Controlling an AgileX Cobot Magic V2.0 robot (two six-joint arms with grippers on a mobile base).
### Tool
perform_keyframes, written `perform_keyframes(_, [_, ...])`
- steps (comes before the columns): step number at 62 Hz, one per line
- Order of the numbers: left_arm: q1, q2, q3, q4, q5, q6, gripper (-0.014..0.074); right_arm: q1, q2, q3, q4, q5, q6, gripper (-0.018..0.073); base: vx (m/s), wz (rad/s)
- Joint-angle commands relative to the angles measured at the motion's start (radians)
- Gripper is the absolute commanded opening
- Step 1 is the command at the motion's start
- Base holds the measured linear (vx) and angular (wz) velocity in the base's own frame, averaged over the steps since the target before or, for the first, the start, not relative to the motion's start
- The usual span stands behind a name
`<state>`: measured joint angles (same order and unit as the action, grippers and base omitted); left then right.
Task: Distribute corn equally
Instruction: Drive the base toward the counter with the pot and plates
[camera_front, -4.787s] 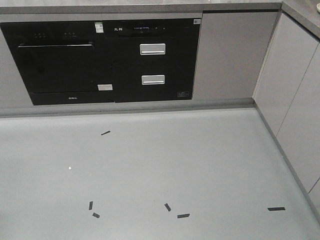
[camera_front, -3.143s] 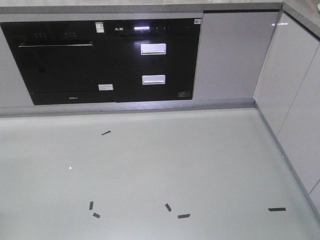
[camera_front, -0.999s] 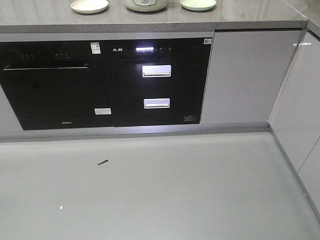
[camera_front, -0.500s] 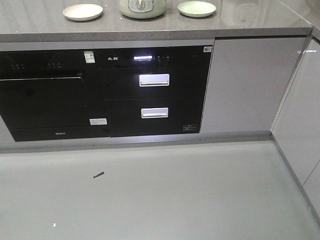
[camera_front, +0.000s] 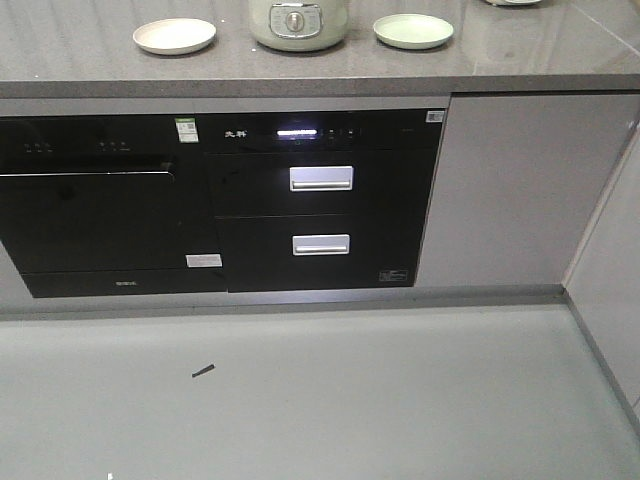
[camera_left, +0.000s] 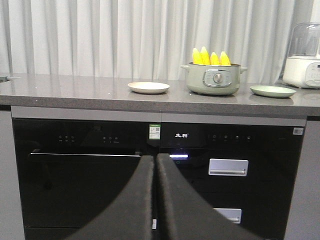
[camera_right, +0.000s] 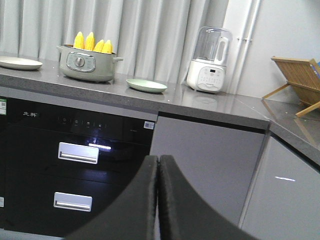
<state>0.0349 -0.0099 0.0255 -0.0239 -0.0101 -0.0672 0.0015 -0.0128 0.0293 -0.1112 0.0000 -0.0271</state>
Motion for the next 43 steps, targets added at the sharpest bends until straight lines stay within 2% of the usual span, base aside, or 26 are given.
perform_keyframes(1, [0.000,-0.017,0.004,0.000,-0.075,-0.013,-0.0007,-0.007,-0.004,0.010,-0.008,-0.075,-0.004,-0.0004,0.16,0.11])
perform_keyframes(43, [0.000,-0.017,0.004,0.000,-0.075,-0.013,-0.0007,-0.007,-0.004,0.010,-0.008,-0.075,-0.004,-0.0004,0.16,0.11])
